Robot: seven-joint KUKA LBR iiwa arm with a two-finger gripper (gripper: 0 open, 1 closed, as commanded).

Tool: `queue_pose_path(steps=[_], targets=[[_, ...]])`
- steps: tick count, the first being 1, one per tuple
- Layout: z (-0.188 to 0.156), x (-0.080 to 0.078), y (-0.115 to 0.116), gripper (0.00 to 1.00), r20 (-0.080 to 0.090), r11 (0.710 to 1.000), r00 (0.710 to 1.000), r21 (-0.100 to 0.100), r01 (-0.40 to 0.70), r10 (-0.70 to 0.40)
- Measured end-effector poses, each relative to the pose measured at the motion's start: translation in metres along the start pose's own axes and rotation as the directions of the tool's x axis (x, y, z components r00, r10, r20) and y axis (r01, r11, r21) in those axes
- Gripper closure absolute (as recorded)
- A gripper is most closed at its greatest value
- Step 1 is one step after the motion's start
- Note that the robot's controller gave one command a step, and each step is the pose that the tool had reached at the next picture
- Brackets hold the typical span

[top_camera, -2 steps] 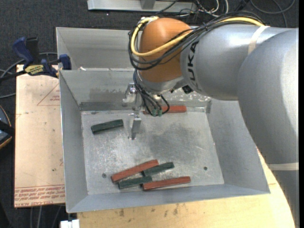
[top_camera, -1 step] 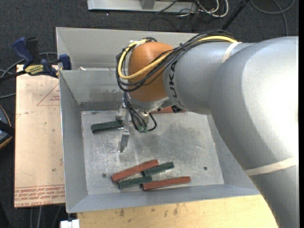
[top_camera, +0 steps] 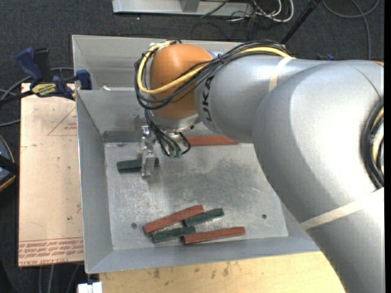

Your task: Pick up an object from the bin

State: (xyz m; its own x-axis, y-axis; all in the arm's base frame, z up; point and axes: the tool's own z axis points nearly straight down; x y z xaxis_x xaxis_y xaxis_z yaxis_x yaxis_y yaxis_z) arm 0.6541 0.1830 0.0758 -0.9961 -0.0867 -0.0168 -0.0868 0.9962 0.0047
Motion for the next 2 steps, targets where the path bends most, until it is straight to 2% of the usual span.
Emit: queue_pose_path(steps=[1,2], targets=[[0.000,0.000,0.000,1.00,0.000,1.000,1.000,0.000,0.000,0.000],[-0.155,0.004,0.004,1.00,-0.010,0.997,0.997,0.004,-0.078,0.078]])
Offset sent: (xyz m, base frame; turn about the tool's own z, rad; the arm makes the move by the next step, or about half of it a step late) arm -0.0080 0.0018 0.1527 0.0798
